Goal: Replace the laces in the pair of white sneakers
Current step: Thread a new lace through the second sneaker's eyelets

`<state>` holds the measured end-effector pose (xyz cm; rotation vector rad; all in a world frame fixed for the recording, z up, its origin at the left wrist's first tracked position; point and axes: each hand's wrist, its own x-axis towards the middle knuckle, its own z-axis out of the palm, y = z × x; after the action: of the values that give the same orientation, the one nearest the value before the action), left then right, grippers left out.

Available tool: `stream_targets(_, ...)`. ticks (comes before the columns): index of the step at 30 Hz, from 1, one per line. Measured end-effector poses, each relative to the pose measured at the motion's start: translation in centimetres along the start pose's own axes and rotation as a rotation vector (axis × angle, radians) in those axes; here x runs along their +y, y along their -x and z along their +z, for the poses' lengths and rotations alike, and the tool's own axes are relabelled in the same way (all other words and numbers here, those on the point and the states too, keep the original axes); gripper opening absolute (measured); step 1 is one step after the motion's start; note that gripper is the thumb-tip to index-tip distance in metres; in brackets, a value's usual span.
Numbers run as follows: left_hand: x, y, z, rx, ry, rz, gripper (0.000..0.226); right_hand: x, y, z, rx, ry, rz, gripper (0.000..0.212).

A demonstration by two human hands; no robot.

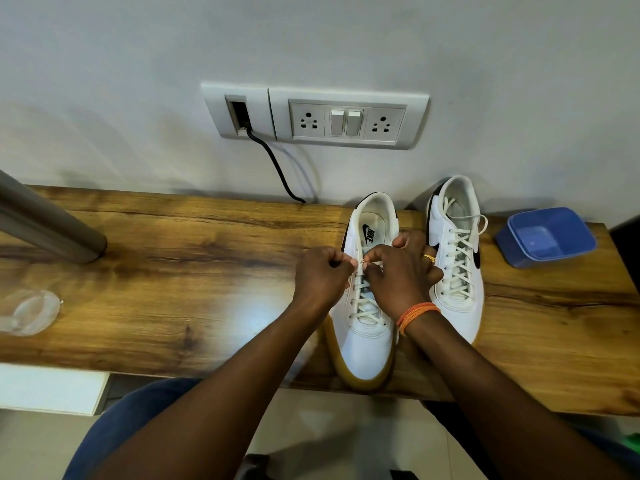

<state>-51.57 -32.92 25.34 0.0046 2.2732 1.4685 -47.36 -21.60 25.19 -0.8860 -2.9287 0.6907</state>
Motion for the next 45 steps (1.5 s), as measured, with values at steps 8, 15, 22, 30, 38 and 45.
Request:
stream_targets(8, 2.3, -1.5, -2.9, -0.011, -0.229, 0.020, 0.023, 1.0, -1.3, -2.0, -0.203, 0.075, -0.054, 0.012)
stream_targets(15, 3.3, -4.0, -9.9, 0.240, 0.082, -0.045, 0.015, 2.7, -2.9, -3.1, -0.398, -0.070, -0.139, 0.019)
stream_targets(22, 2.5, -3.8, -8.3, 0.160, -0.031, -0.099, 0.022, 3.1, -3.9, -3.9, -0.464, -0.123, -0.203, 0.031)
stream_targets(30, 1.9, -1.1, -1.9, -0.198, -0.096, -0.320, 0.042, 3.3, -3.9, -4.4, -0.456, -0.200, -0.209, 0.032)
stream_targets(38, 1.5, -1.4, -0.5, -0.105, 0.164, -0.307, 0.018, 3.3, -3.9, -4.0, -0.414, -0.207, -0.218, 0.040)
stream_targets(45, 3.0, -3.4, -4.3, 0.063, 0.289, -0.211, 0.017, 3.5, -3.9, -4.7, -0.422, -0.286, -0.269, 0.042)
